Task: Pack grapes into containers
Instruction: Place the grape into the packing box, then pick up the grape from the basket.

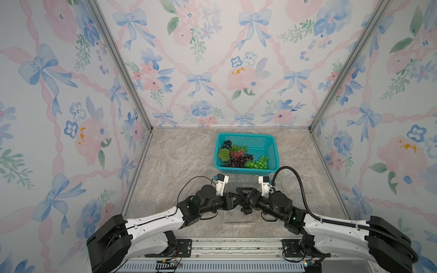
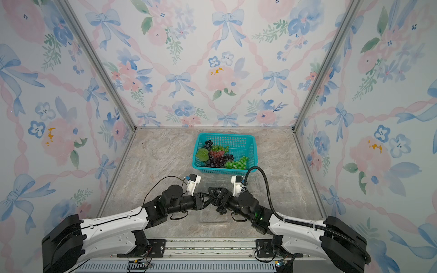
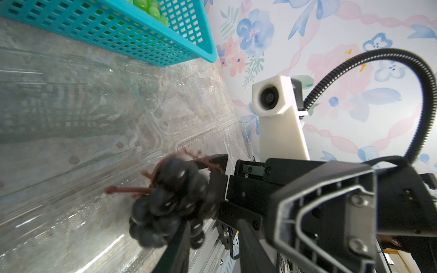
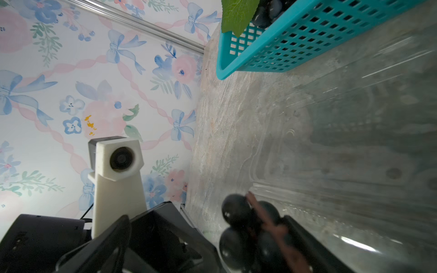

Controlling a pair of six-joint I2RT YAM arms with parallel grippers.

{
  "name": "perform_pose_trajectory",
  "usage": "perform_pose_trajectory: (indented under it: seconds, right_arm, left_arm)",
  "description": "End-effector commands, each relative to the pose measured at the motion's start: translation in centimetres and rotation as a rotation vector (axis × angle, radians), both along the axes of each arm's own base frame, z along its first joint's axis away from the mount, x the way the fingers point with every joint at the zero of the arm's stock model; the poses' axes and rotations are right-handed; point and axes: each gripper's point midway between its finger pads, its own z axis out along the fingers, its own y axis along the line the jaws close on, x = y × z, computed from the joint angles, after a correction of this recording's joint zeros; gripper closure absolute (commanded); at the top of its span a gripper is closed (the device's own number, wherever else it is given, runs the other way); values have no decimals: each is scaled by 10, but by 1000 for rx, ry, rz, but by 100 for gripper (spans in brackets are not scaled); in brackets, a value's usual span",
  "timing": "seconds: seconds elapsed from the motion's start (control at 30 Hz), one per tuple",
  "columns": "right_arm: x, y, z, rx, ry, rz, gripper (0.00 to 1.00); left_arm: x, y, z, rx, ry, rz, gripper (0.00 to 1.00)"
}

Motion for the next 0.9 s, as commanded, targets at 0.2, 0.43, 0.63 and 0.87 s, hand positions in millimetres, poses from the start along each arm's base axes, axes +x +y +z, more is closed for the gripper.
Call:
perform_pose_trajectory:
  seconds: [0.2, 0.43, 0.63, 0.87]
  right_arm:
    - [1, -14, -8, -208, -15, 1, 3]
    - [4, -40, 2, -377, -88, -23, 3]
    - [52, -79, 45, -542, -190, -93, 8]
    - [139, -92, 70, -681, -217, -86, 22]
  left_arm:
    - [-1, 16, -13, -8, 33, 26, 61]
    - [24, 36, -2, 128, -65, 129, 52]
    - [72, 50, 32, 209, -196, 291, 36]
    - [138, 49, 58, 302, -246, 373, 30]
